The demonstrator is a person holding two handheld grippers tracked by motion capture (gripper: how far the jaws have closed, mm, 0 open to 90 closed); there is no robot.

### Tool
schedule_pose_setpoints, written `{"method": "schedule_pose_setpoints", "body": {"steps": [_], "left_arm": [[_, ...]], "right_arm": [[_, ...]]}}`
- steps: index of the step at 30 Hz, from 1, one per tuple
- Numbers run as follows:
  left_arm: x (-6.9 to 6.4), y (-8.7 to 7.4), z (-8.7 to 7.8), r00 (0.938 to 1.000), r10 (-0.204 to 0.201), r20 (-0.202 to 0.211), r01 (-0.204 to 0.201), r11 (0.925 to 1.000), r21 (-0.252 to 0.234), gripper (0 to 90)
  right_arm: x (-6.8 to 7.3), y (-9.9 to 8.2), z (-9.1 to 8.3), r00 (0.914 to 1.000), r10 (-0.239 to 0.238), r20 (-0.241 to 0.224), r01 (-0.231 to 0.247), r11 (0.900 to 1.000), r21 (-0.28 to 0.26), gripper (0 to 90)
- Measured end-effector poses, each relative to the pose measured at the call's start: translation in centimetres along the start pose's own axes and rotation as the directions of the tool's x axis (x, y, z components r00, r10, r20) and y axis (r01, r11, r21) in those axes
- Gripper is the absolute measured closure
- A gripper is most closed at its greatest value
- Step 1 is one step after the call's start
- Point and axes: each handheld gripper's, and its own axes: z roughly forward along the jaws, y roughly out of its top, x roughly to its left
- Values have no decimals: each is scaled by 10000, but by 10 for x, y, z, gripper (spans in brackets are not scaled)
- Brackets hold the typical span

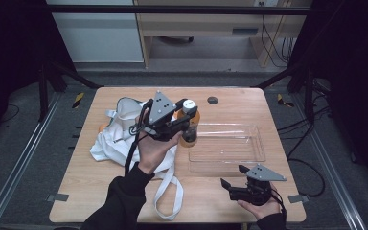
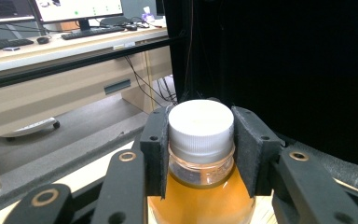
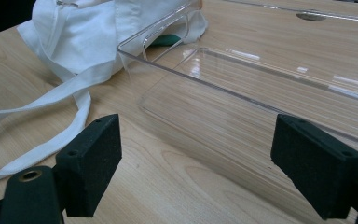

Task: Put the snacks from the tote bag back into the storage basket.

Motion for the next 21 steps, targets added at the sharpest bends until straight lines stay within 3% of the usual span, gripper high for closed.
{"method": "schedule_pose_setpoints", "body": {"steps": [21], "left_arm": [[-14, -15, 26, 9991, -79, 413, 67, 9996, 286, 591]], "right_arm": [[0, -2, -4, 10000, 36, 32, -35, 10000, -82, 163]]}}
